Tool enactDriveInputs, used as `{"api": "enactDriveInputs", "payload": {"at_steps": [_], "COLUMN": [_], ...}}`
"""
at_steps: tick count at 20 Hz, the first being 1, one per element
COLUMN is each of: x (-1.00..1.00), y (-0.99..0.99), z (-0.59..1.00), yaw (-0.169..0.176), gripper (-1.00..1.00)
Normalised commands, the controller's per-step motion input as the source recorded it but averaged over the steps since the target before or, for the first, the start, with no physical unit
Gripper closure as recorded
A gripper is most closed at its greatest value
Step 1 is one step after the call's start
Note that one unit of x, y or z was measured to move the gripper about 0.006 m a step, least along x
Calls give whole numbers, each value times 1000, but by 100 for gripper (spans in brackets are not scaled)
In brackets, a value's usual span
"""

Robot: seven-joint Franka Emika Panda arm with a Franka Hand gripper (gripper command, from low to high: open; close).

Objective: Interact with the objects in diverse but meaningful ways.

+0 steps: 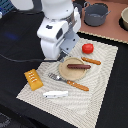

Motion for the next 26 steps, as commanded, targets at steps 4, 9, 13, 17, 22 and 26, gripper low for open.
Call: {"api": "enactDriveInputs", "payload": {"at_steps": [4, 9, 13, 17, 22, 26], "x": [711, 730, 768, 754, 593, 604], "y": [295, 330, 344, 357, 541, 431], "z": [89, 202, 303, 256, 161, 85], "yaw": [101, 96, 81, 61, 87, 75], "gripper": [-100, -100, -100, -100, -100, -100]}}
